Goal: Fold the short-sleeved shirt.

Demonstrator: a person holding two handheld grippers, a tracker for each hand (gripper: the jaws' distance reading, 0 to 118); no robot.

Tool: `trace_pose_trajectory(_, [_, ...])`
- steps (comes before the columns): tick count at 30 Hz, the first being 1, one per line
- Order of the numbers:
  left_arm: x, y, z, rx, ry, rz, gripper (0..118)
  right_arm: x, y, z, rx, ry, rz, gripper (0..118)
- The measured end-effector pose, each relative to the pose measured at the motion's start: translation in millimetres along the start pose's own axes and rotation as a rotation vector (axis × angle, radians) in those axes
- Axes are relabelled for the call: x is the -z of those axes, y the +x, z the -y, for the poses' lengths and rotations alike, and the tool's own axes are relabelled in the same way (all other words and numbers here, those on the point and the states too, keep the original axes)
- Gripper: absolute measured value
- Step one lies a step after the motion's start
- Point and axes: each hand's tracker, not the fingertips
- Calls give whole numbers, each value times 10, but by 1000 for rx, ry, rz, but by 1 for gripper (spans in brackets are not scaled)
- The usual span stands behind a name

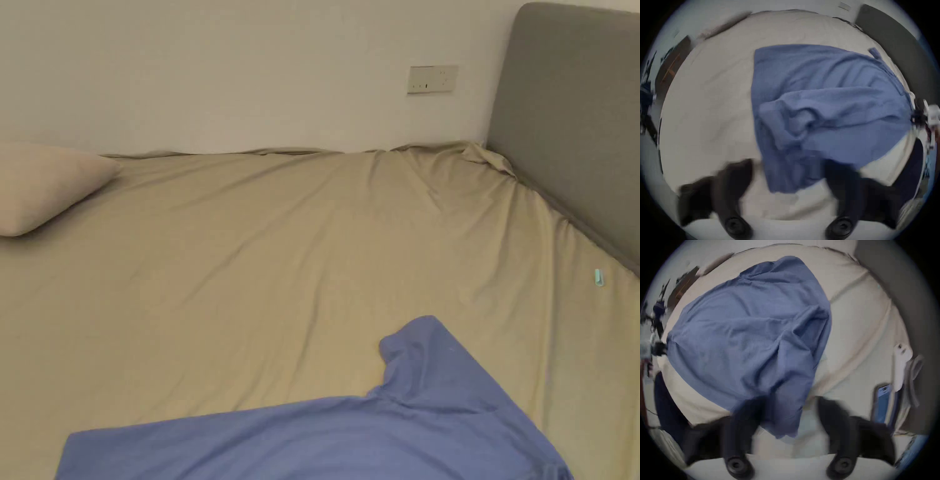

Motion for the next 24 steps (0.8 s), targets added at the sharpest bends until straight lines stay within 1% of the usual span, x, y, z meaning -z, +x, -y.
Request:
trace_pose_trajectory(1, [-171,-46,60,-32,83,118,118,-175,12,36,-34,57,-5,118])
trace_pose_trajectory(2, [-383,-14,136,-112,200,219,118,-472,22,112,-60,192,-31,118])
trace_pose_trajectory(3, [-501,-31,150,-179,239,300,118,-665,23,138,-68,315,-22,118])
trace_pose_trajectory(4, [-601,-46,172,-261,303,357,118,-857,-49,149,-20,428,-8,118])
trace_pose_trajectory(5, [-672,-50,187,-330,359,383,118,-963,-112,152,30,520,-5,118])
trace_pose_trajectory(6, [-778,139,148,-371,390,394,118,-1022,-172,137,62,576,-11,118])
trace_pose_trajectory(7, [-794,173,96,-405,391,408,118,-1086,-285,101,97,611,-36,118])
trace_pose_trajectory(8, [-787,211,43,-408,338,372,115,-1118,-408,52,122,590,-84,114])
trace_pose_trajectory(9, [-768,267,26,-419,350,306,74,-1105,-490,-33,157,556,-116,83])
trace_pose_trajectory(10, [-698,236,-61,-403,388,228,8,-1068,-586,-92,200,554,-142,24])
trace_pose_trajectory(11, [-663,284,-132,-375,421,147,0,-1014,-693,-156,199,539,-149,2])
trace_pose_trajectory(12, [-623,309,-176,-409,416,135,0,-985,-800,-243,183,512,-137,2])
trace_pose_trajectory(13, [-605,313,-231,-403,388,179,0,-931,-840,-253,177,526,-117,2])
trace_pose_trajectory(14, [-470,81,-224,-407,379,255,0,-897,-862,-296,164,515,-147,2])
trace_pose_trajectory(15, [-447,47,-255,-418,401,268,0,-887,-874,-321,143,511,-218,2])
trace_pose_trajectory(16, [-415,12,-314,-414,399,238,0,-878,-874,-353,140,522,-244,2])
trace_pose_trajectory(17, [-375,-53,-401,-364,386,169,0,-880,-889,-382,138,534,-230,2])
trace_pose_trajectory(18, [-410,154,-516,-320,371,115,0,-880,-900,-413,128,541,-217,2])
trace_pose_trajectory(19, [-349,117,-639,-281,371,42,0,-874,-906,-449,116,549,-205,2])
trace_pose_trajectory(20, [-272,52,-763,-272,381,-6,0,-914,-982,-500,112,554,-205,2])
trace_pose_trajectory(21, [-196,-24,-876,-277,373,-11,0,-906,-977,-524,111,559,-211,2])
trace_pose_trajectory(22, [-140,-145,-997,-292,402,17,0,-900,-968,-550,114,565,-226,2])
trace_pose_trajectory(23, [-55,-245,-1087,-317,476,30,17,-906,-987,-572,122,565,-242,2])
trace_pose_trajectory(24, [61,-303,-1196,-324,472,3,88,-916,-1013,-585,126,565,-249,2])
